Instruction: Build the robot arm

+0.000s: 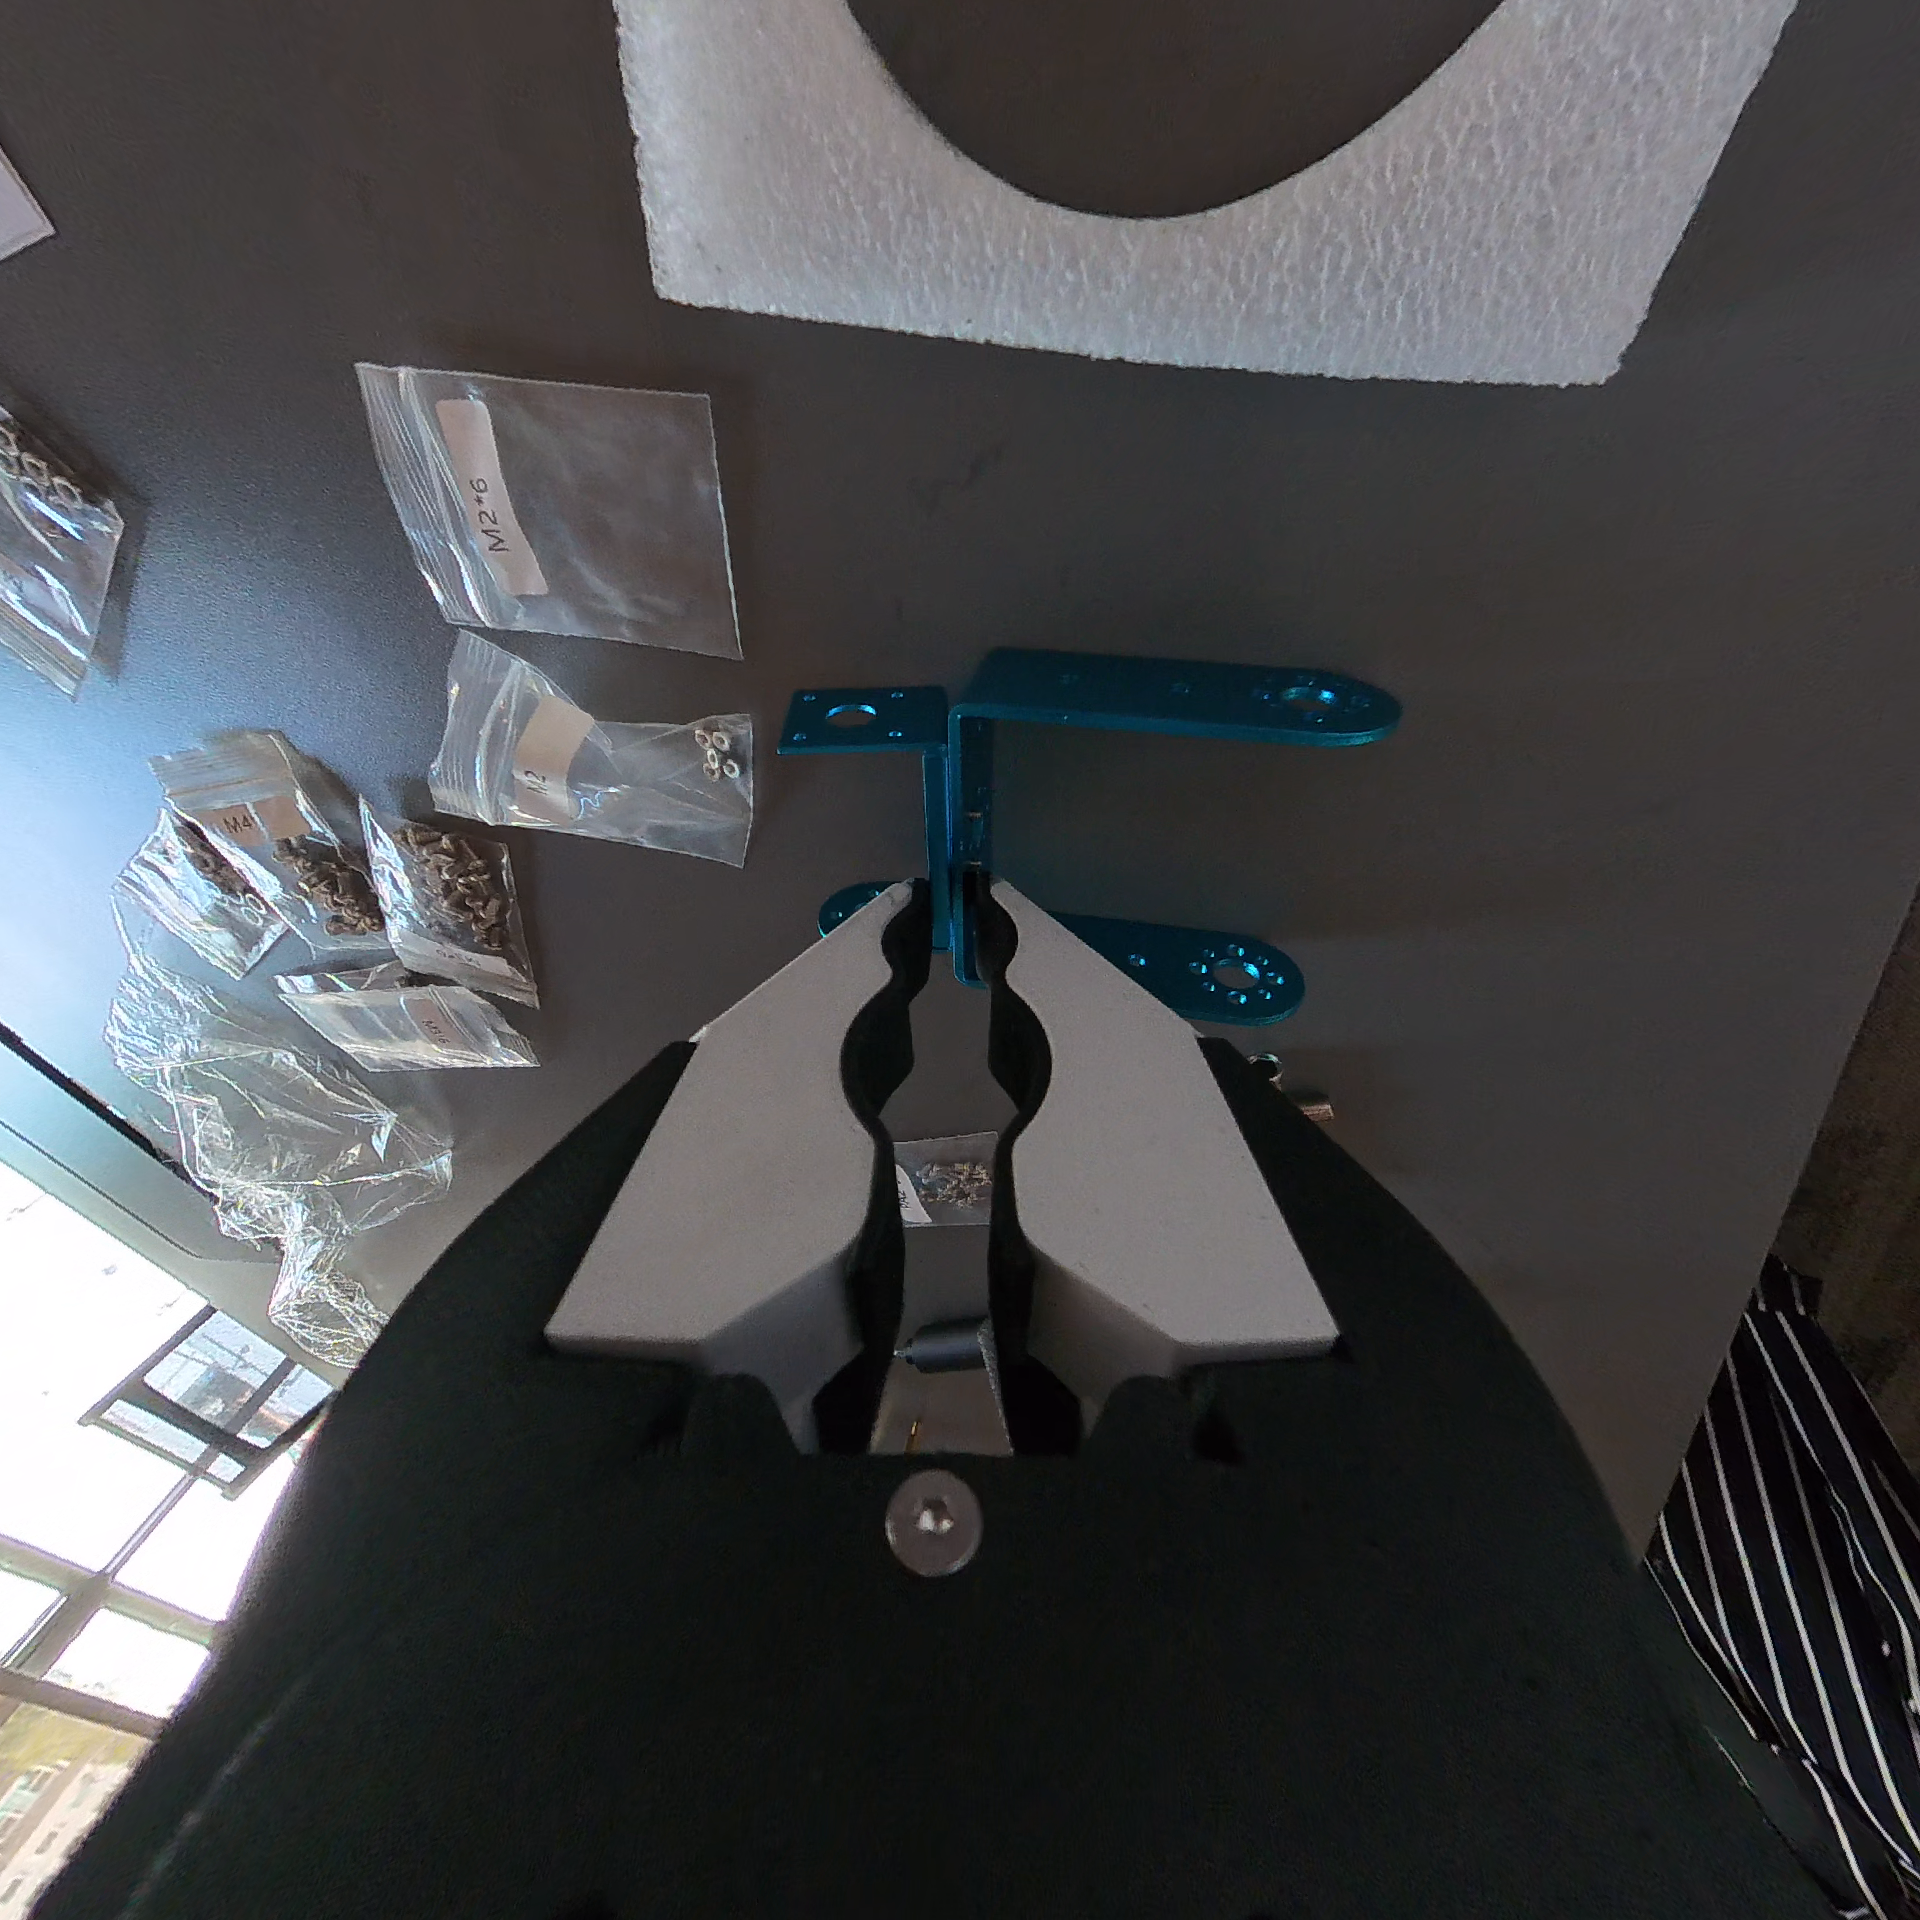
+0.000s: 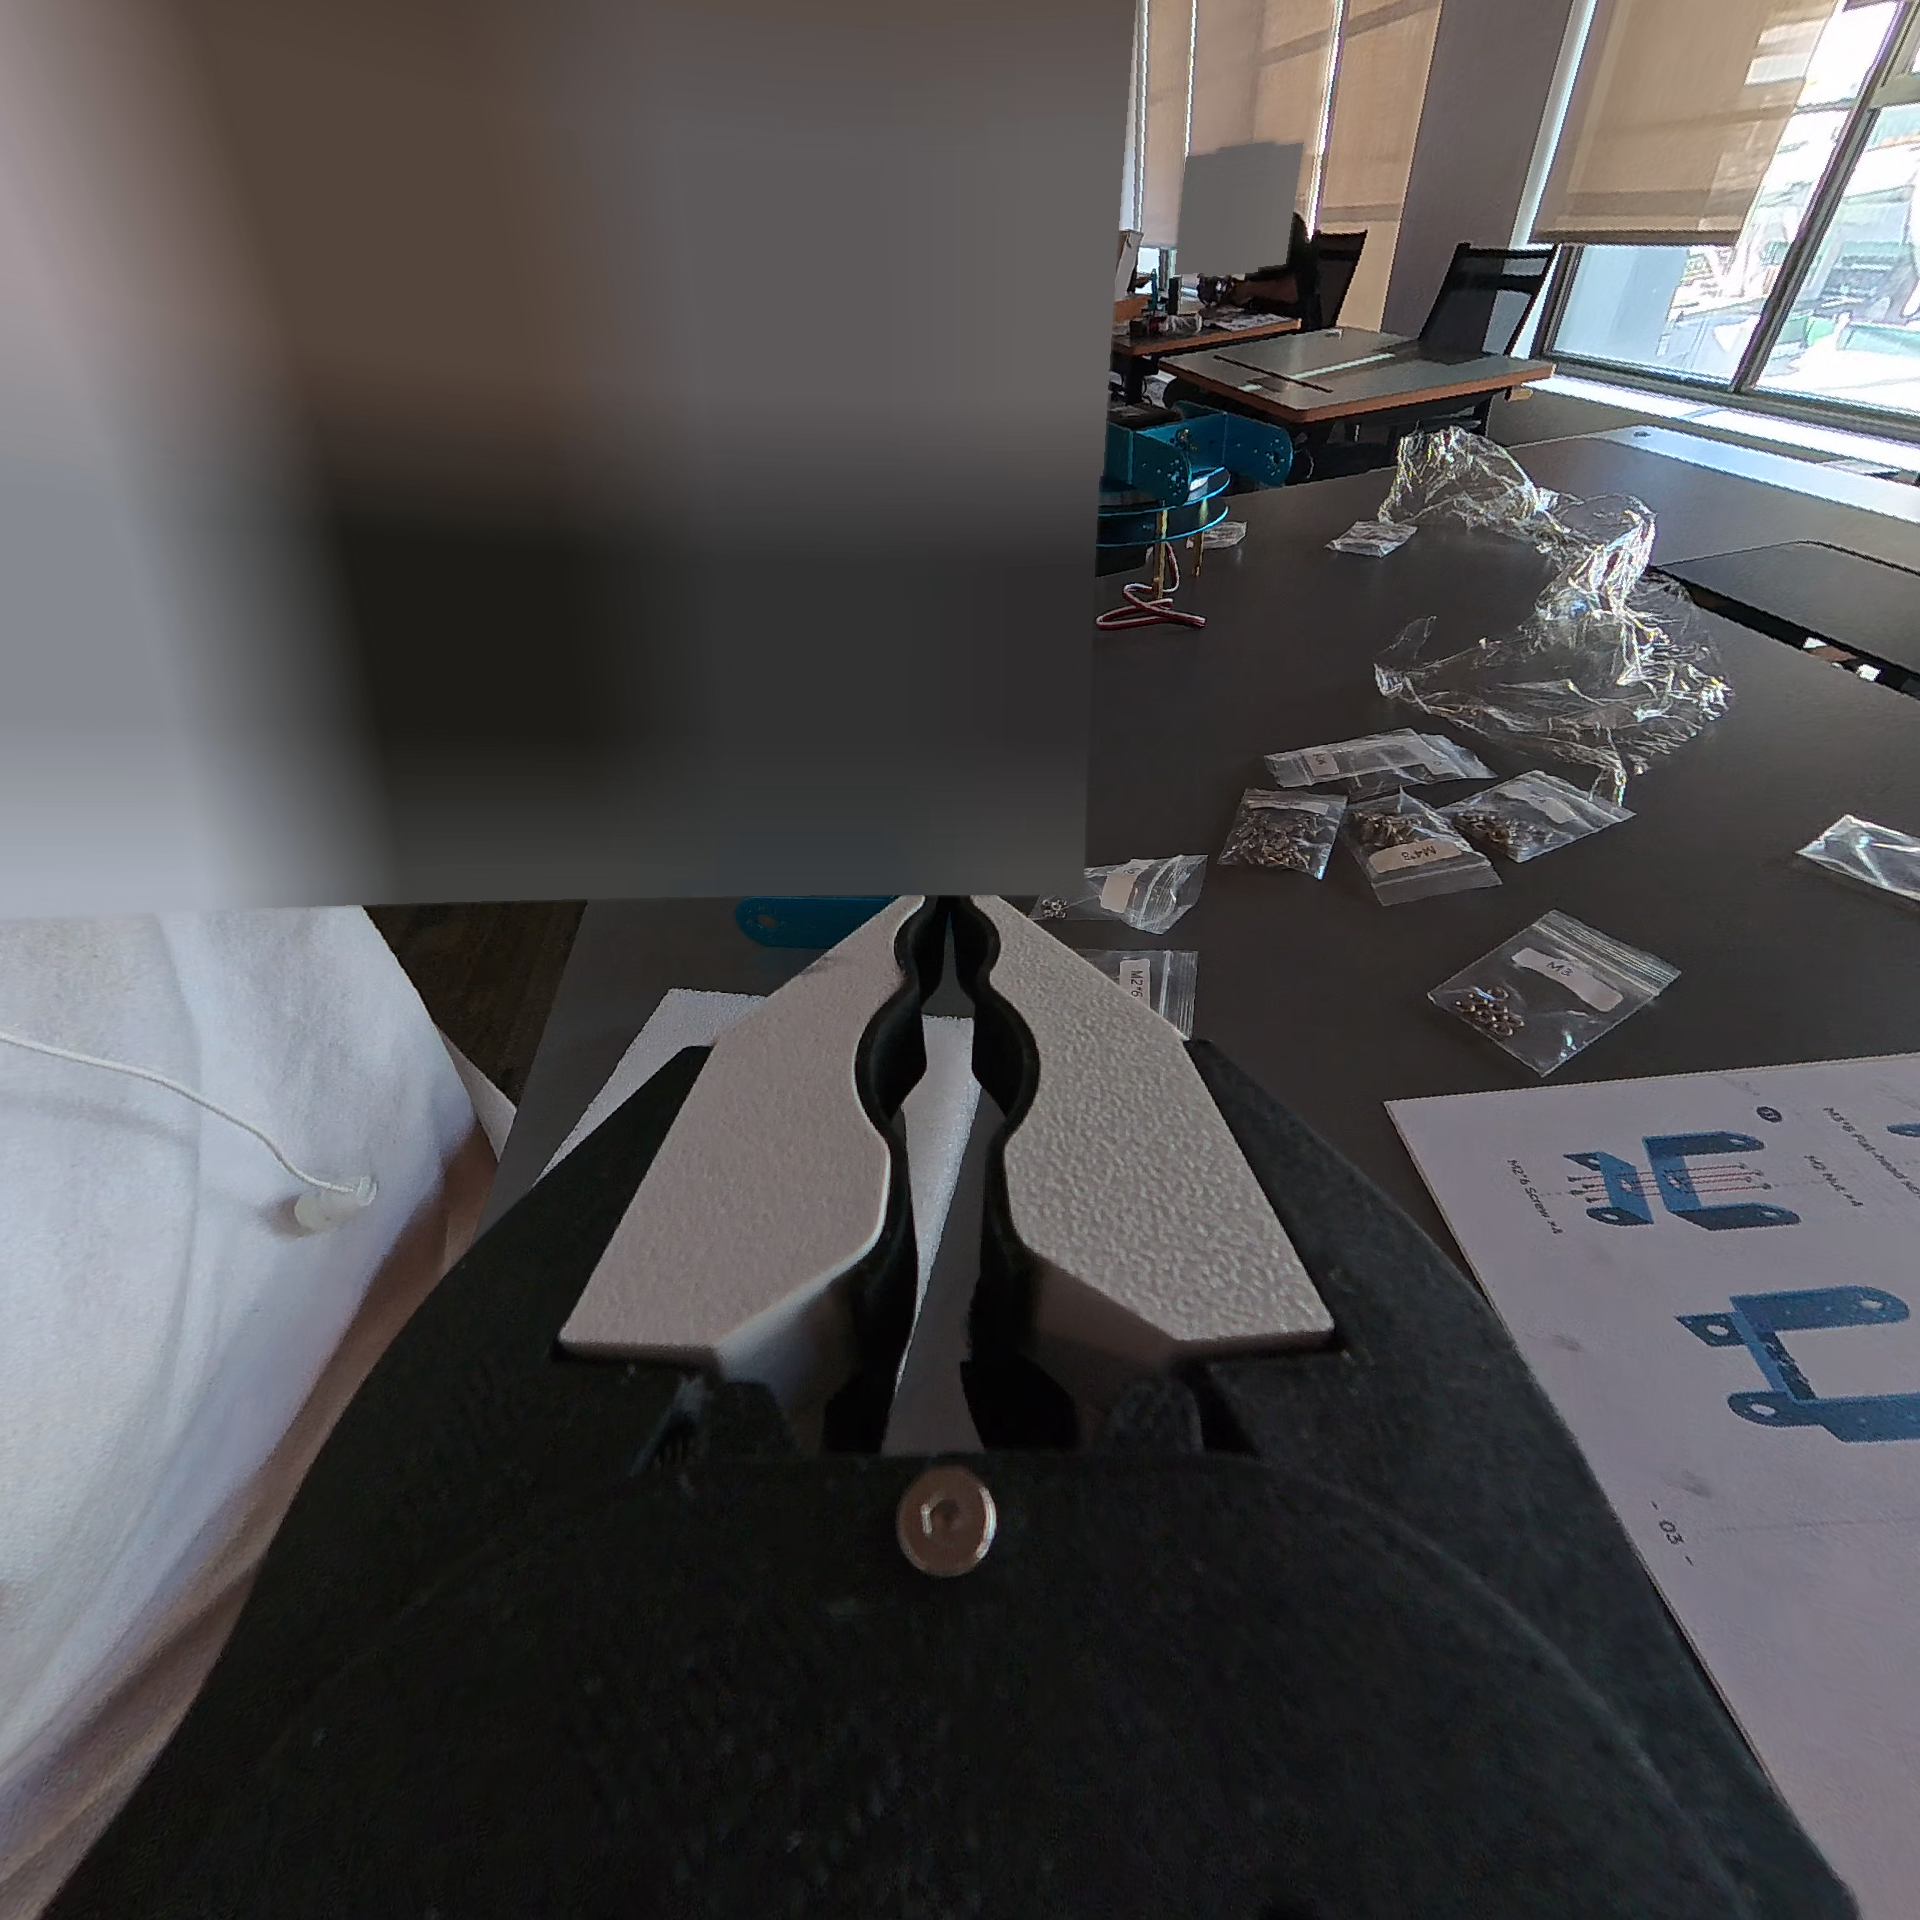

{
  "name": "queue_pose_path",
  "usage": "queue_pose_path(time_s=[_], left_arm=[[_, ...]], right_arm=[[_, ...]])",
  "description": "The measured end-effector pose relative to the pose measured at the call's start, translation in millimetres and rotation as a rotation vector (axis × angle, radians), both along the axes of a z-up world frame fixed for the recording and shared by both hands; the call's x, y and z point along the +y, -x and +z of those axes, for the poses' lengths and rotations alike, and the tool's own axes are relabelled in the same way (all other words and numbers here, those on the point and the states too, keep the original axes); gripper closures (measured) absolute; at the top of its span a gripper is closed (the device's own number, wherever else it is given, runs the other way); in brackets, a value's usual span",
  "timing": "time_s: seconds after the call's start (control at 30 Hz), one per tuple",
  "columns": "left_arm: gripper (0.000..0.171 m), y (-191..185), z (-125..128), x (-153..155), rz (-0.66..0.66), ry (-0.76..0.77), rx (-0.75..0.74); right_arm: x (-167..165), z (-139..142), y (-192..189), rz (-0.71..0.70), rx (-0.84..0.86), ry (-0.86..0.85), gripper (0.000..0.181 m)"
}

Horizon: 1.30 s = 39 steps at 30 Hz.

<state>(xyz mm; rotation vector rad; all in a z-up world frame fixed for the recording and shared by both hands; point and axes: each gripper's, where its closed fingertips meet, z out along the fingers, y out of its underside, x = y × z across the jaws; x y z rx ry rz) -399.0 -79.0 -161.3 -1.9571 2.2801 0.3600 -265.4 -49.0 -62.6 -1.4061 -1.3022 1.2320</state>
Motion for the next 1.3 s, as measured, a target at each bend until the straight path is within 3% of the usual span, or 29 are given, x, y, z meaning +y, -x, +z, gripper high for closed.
queue_pose_path(time_s=[0.6, 0.77, 0.8, 0.93, 1.1, 1.3], left_arm=[[0.166, -0.4, 0.3, -2.9, -0.008, 0.100, -0.019], [0.166, -0.6, 0.3, -2.5, -0.018, 0.086, -0.020], [0.166, -0.6, 0.3, -2.5, -0.020, 0.084, -0.021], [0.166, -0.4, 0.4, -2.9, -0.014, 0.087, -0.029], [0.166, -0.3, 0.8, -3.2, -0.014, 0.084, -0.028], [0.166, -3.5, 5.9, 0.9, -0.024, 0.025, -0.047]], right_arm=[[-0.8, -8.7, 3.4, 0.016, -0.033, 0.033, 0.181], [-2.9, -24.8, 18.5, 0.026, -0.089, 0.104, 0.161], [-5.4, -26.8, 25.5, 0.032, -0.098, 0.109, 0.150], [-17.9, -40.9, 59.9, 0.044, -0.187, 0.097, 0.137], [-17.0, -59.2, 88.5, -0.002, -0.286, 0.110, 0.131], [-23.9, -62.2, 101.7, 0.031, -0.336, 0.066, 0.130]])
